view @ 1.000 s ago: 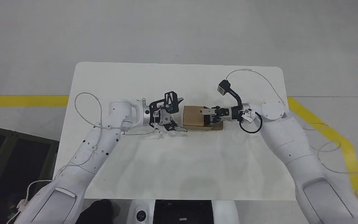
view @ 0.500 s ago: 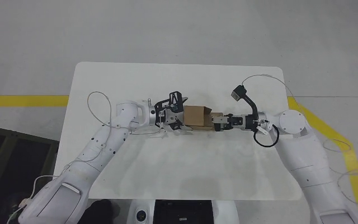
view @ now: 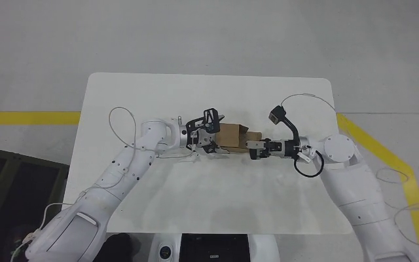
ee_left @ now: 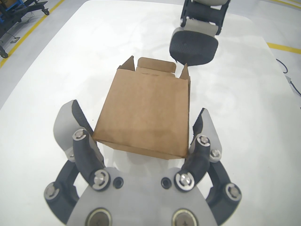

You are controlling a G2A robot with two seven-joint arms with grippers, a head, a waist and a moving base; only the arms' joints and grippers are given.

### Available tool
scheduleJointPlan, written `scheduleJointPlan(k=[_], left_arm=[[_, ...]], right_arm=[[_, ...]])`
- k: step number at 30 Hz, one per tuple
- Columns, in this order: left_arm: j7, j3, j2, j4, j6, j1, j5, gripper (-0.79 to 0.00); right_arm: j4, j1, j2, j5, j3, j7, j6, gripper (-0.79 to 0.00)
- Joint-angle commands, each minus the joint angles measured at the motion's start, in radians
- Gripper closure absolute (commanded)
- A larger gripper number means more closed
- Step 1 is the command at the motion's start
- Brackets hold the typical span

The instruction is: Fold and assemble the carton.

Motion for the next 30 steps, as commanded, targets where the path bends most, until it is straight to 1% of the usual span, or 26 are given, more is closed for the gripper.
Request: scheduleJointPlan(k=[1, 5, 8, 16, 25, 30], left_arm=[[-0.003, -0.001, -0.001, 0.001, 0.003, 0.001, -0.004, -0.785], [-0.011, -0.005, -0.002, 0.001, 0.006, 0.004, -0.012, -0.785], [-0.013, -0.008, -0.003, 0.000, 0.007, 0.007, -0.020, -0.785], [0.003, -0.014, -0.008, 0.023, 0.001, 0.011, -0.063, -0.785], [0.077, -0.012, -0.011, 0.061, -0.021, 0.017, -0.049, -0.785], [0.114, -0.008, -0.015, 0.086, -0.022, 0.013, -0.035, -0.785]], right_arm=[[0.005, -0.008, -0.001, 0.018, -0.006, 0.006, 0.001, -0.785], [0.012, -0.010, -0.004, 0.024, -0.025, 0.001, -0.008, -0.785], [0.036, 0.004, -0.009, 0.035, -0.038, -0.007, -0.049, -0.785], [0.154, 0.076, -0.032, 0.074, -0.095, -0.004, -0.141, -0.785], [0.283, 0.161, -0.065, 0.162, -0.162, 0.052, -0.228, -0.785], [0.355, 0.220, -0.088, 0.177, -0.212, 0.085, -0.236, -0.785]])
